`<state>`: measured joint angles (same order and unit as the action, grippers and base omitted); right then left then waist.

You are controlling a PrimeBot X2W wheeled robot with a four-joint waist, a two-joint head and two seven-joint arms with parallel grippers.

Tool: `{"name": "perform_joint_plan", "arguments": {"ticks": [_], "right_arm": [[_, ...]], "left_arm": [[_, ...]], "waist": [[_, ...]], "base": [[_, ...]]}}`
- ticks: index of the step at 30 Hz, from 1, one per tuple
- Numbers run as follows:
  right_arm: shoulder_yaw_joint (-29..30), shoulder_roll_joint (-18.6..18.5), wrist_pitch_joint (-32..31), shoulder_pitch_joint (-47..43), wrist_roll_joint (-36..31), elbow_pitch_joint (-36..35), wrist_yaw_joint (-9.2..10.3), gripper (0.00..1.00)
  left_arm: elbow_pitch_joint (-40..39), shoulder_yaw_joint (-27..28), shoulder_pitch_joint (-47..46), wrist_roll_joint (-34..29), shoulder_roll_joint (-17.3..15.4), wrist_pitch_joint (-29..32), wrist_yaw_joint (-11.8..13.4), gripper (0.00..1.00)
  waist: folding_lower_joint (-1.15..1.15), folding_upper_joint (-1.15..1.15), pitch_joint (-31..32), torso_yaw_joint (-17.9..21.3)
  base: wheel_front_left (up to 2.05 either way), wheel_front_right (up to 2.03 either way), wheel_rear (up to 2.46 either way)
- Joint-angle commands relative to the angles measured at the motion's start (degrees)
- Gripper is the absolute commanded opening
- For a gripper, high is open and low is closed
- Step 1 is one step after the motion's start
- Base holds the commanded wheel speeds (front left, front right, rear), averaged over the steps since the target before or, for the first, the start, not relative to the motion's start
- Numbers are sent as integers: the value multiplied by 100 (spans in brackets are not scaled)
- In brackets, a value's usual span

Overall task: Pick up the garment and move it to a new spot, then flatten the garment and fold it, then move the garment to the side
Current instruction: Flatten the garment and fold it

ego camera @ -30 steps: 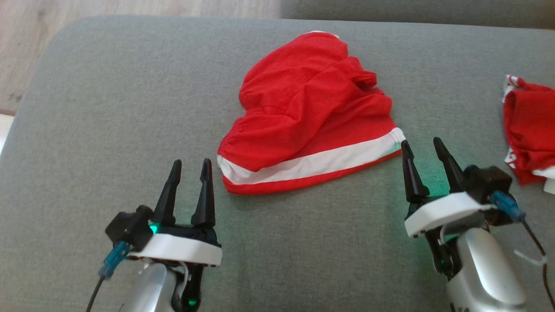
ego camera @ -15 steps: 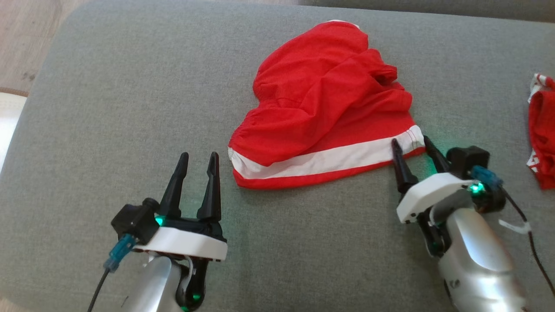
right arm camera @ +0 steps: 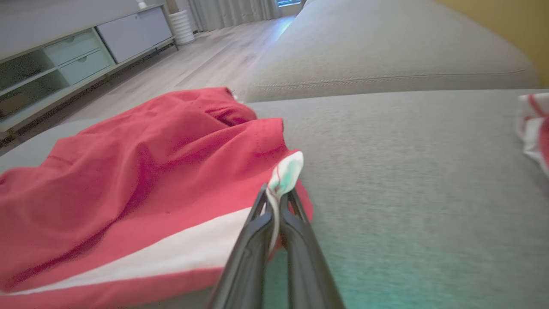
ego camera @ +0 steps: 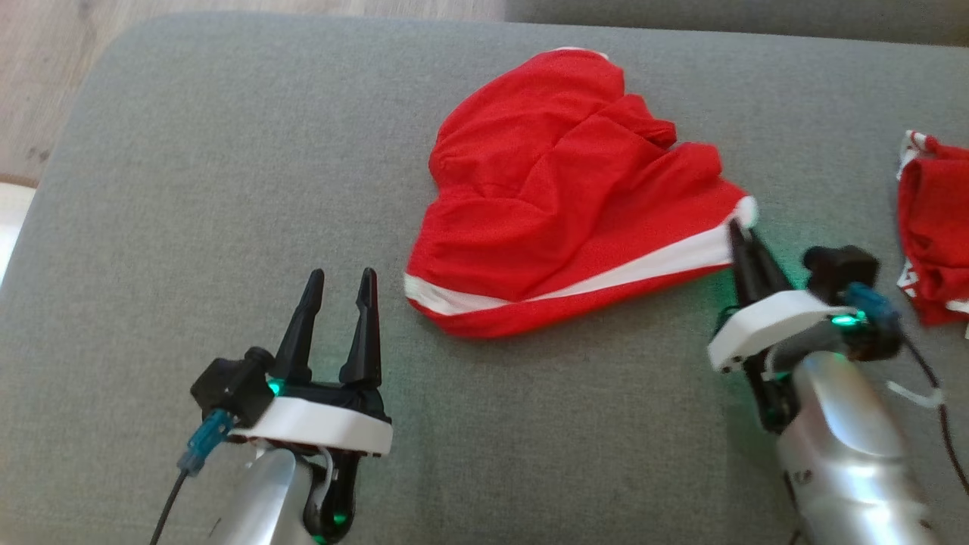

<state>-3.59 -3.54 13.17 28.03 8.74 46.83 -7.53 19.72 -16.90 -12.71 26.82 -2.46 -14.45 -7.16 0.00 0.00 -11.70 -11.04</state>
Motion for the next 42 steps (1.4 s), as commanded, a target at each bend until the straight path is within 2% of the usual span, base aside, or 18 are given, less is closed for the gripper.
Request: {"name": "perform_joint_plan", "arguments": {"ticks": [1, 10, 16, 22, 24, 25, 31, 42], "right_arm": [[-26, 39, 79, 115, -55, -160, 4, 0], [1076, -94, 154, -366, -311, -426, 4, 0], [1370, -25, 159, -599, -385, -604, 4, 0], [1357, 37, 117, -669, -379, -704, 4, 0], [1311, 48, 98, -679, -362, -726, 4, 0], [1261, 55, 82, -689, -337, -750, 4, 0], [1088, 63, 38, -732, -270, -821, 4, 0], [657, 66, -21, -756, -62, -863, 4, 0]], "left_arm": [[-168, 191, -157, -9, -42, -55, -33, 100], [-217, 238, -78, -16, -42, -55, -33, 100], [-209, 213, -66, -26, -42, -55, -33, 100], [2, -57, -68, 33, -45, -55, -33, 100], [135, -352, -92, 140, -92, -39, -33, 100], [200, -727, -155, 321, -170, 44, -33, 100], [334, -1587, -472, 990, -404, 469, -33, 100], [760, -2100, -1026, 1443, -589, 717, -33, 100]], "waist": [[0, 0, 39, 33], [0, 0, 133, 179], [0, 0, 145, 244], [0, 0, 171, 317], [0, 0, 174, 348], [0, 0, 173, 375], [0, 0, 146, 473], [0, 0, 130, 663]], "base": [[0, 0, 0], [0, 0, 0], [0, 0, 0], [0, 0, 0], [0, 0, 0], [0, 0, 0], [0, 0, 0], [0, 0, 0]]}}
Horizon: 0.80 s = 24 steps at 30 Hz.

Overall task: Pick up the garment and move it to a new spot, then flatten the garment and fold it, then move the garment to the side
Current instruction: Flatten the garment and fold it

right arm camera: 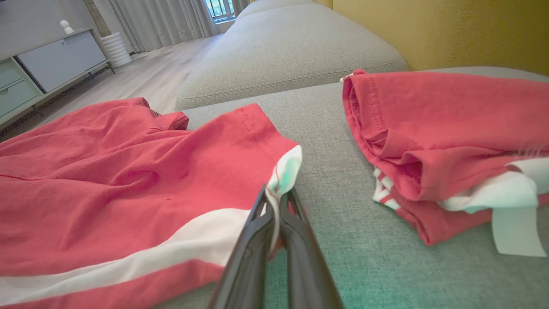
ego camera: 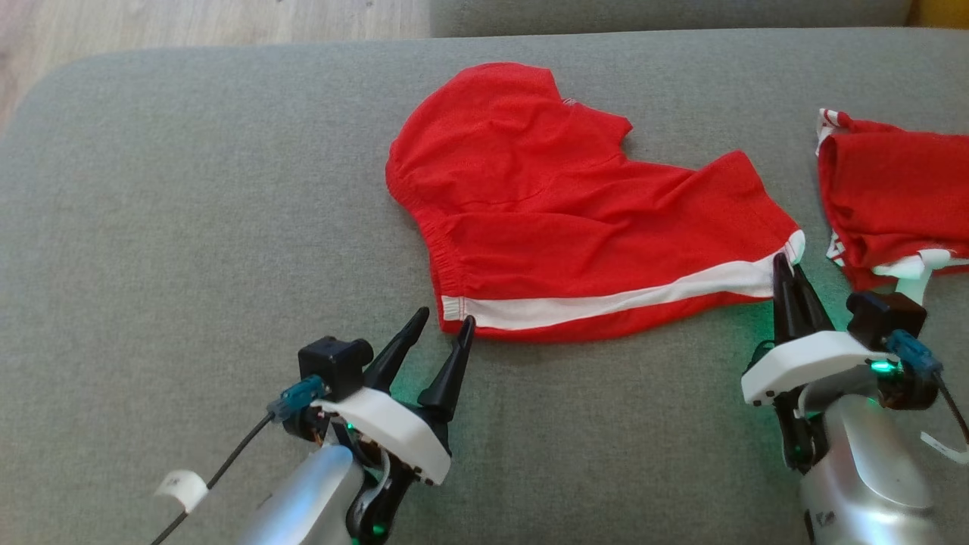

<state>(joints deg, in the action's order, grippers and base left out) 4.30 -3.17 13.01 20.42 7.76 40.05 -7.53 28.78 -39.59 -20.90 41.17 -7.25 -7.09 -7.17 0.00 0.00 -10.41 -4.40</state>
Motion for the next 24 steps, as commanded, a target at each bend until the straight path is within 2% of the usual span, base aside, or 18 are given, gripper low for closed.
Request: {"name": "perform_joint_plan", "arguments": {"ticks": [1, 24], "right_arm": [[-155, 28, -10, -1, 42, -190, 4, 0], [-374, 29, -185, -35, 41, -471, 4, 0]], "left_arm": [[-121, 126, -237, 41, -126, -18, -32, 100], [369, -372, -770, 603, -168, -39, -32, 100]], "waist": [[0, 0, 1, 13], [0, 0, -141, 175]], "base": [[0, 0, 0], [0, 0, 0]]}}
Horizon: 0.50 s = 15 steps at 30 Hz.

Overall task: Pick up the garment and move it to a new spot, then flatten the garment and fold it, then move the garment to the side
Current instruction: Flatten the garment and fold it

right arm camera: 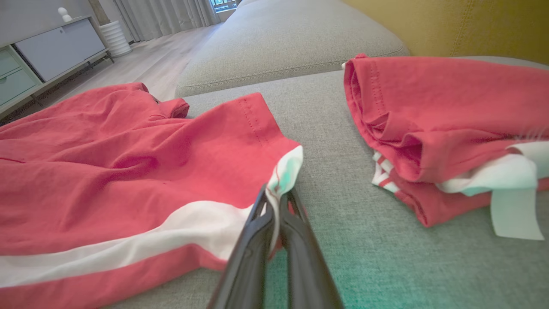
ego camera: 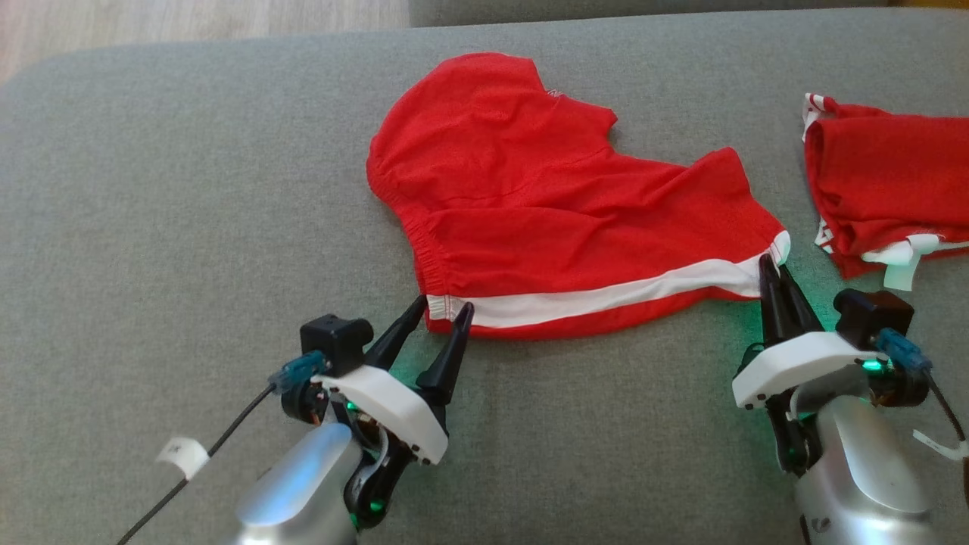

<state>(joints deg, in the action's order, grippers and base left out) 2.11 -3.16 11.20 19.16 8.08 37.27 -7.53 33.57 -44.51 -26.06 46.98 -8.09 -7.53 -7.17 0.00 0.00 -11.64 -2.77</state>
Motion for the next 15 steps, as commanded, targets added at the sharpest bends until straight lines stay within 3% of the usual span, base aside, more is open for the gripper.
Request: {"name": "perform_joint_plan", "arguments": {"ticks": [1, 2, 3, 4, 5, 15], "right_arm": [[-163, 28, -10, 96, 11, -203, 4, 0], [-170, 28, -16, 102, 13, -212, 4, 0], [-174, 28, -20, 108, 13, -220, 4, 0], [-178, 28, -20, 111, 14, -225, 4, 0], [-182, 28, -21, 115, 14, -227, 4, 0], [-199, 5, 17, 131, 1, -292, 4, 0]], "left_arm": [[-111, 81, -279, 49, -90, 17, -32, 100], [-116, 40, -303, 79, -97, 27, -32, 100], [-130, -6, -327, 109, -106, 32, -32, 66], [-142, -47, -348, 140, -117, 30, -32, 5], [-157, -83, -371, 156, -133, 3, -32, 0], [-189, -85, -463, 110, -305, -417, -32, 0]], "waist": [[0, 0, -32, 18], [0, 0, -46, 25], [0, 0, -60, 31], [0, 0, -69, 35], [0, 0, -75, 40], [0, 0, 44, -12]], "base": [[0, 0, 0], [0, 0, 0], [0, 0, 0], [0, 0, 0], [0, 0, 0], [0, 0, 0]]}}
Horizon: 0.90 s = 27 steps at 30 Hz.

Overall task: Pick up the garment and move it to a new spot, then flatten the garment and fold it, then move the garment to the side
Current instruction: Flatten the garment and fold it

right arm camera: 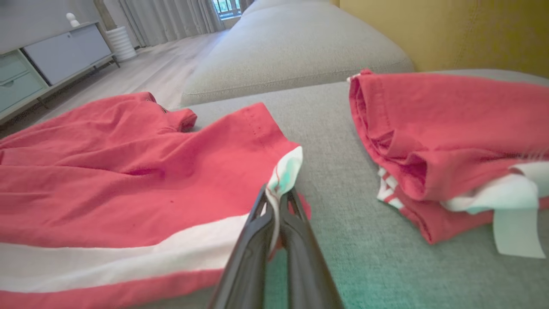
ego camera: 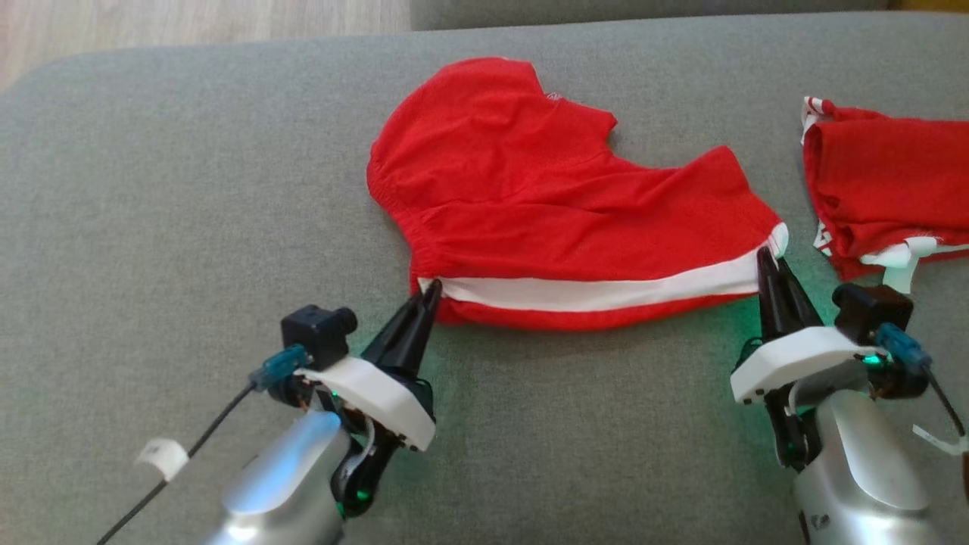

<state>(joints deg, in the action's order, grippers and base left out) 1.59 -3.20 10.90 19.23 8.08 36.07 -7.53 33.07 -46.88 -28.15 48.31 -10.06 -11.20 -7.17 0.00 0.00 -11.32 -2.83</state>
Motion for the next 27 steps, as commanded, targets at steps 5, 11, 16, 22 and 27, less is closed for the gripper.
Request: {"name": "perform_joint_plan", "arguments": {"ticks": [5, 11, 16, 22, 27], "right_arm": [[-311, -129, 115, 267, 122, -568, 4, 0], [-654, -530, 95, 650, 318, -1430, 4, 0], [-944, -887, -138, 1104, 469, -2202, 4, 0], [-1114, -1077, -473, 1521, 605, -2913, 4, 0], [-946, -997, -715, 1422, 658, -3503, 4, 0]], "left_arm": [[-433, 271, -394, -264, -377, -210, 108, 0], [-1050, 477, -852, -592, -892, -210, 298, 0], [-1614, 703, -1555, -820, -1323, 18, 437, 0], [-2135, 973, -2225, -1000, -1722, 289, 613, 0], [-2567, 1112, -2371, -1030, -1960, 517, 803, 0]], "waist": [[0, 0, 157, -11], [0, 0, 363, -5], [0, 0, 594, 5], [0, 0, 921, 85], [0, 0, 1159, 106]], "base": [[0, 0, 0], [0, 0, 0], [0, 0, 0], [0, 0, 0], [0, 0, 0]]}}
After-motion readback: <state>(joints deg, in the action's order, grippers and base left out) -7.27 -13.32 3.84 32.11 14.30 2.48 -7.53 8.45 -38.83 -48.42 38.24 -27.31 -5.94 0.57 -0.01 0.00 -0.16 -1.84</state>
